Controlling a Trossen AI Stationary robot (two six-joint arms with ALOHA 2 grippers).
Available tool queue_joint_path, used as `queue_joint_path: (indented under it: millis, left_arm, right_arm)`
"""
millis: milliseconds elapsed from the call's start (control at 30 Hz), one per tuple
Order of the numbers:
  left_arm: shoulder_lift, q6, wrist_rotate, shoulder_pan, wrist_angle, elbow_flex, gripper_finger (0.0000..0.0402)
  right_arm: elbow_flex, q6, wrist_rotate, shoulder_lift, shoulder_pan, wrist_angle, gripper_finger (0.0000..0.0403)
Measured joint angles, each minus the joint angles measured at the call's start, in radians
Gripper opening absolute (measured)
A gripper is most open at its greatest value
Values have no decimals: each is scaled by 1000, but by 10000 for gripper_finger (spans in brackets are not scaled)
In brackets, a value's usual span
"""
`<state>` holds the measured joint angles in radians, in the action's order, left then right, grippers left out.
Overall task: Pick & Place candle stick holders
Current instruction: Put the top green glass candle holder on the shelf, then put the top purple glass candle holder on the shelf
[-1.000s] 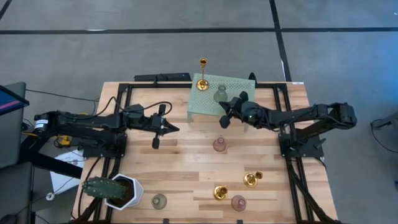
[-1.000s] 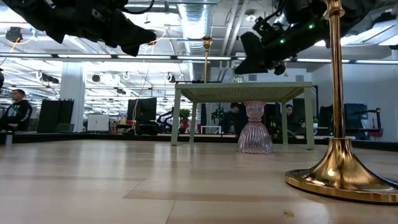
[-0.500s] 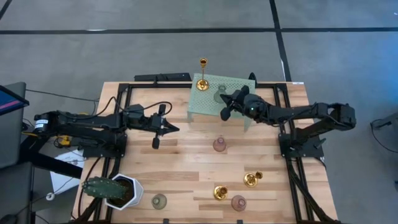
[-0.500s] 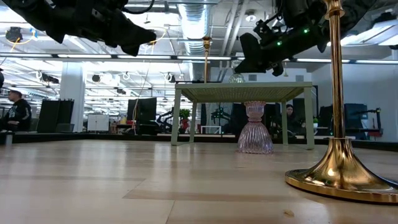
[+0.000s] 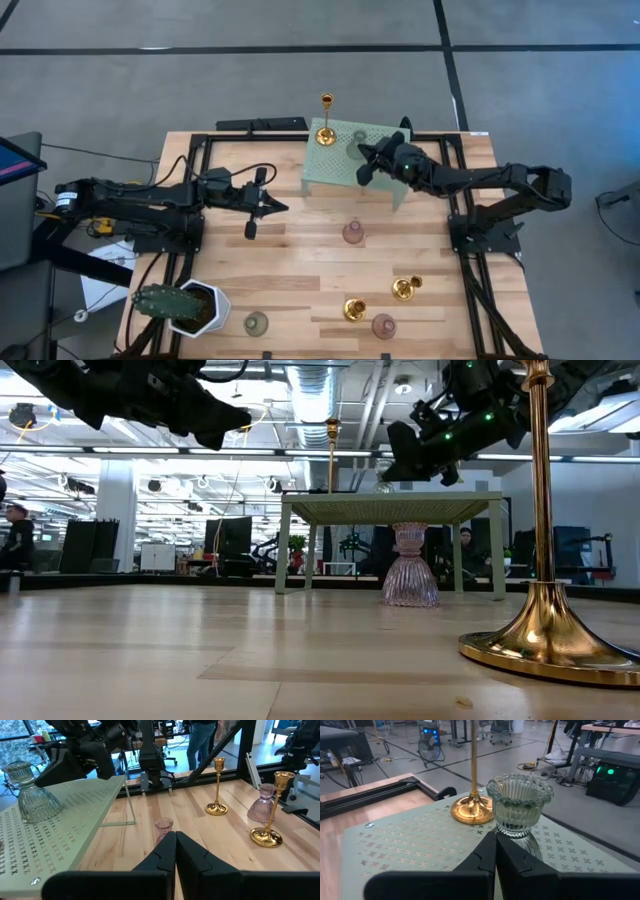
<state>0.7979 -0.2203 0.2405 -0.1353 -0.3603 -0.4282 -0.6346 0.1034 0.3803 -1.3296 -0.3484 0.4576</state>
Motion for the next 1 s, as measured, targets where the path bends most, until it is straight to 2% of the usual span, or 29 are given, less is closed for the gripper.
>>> queue_joint_path:
  millis: [333,467,667,800,1000]
  left_arm:
    - [0,0,0,0,0,0,8]
    - [1,0,0,0,0,0,8]
    - [1,0,0,0,0,0,8]
    - [1,0,0,0,1,0,8]
    - [1,0,0,0,4,0,8]
  right_arm:
    - [0,-7,-62,-32,-54,55,0]
    - [-25,-7,-133,-117,-68,115,0]
    - [-90,-30,-132,-217,-54,107,0]
    - [-99,-48,-123,-168,-25,63,0]
    - [-100,-63,-118,26,40,-127,0]
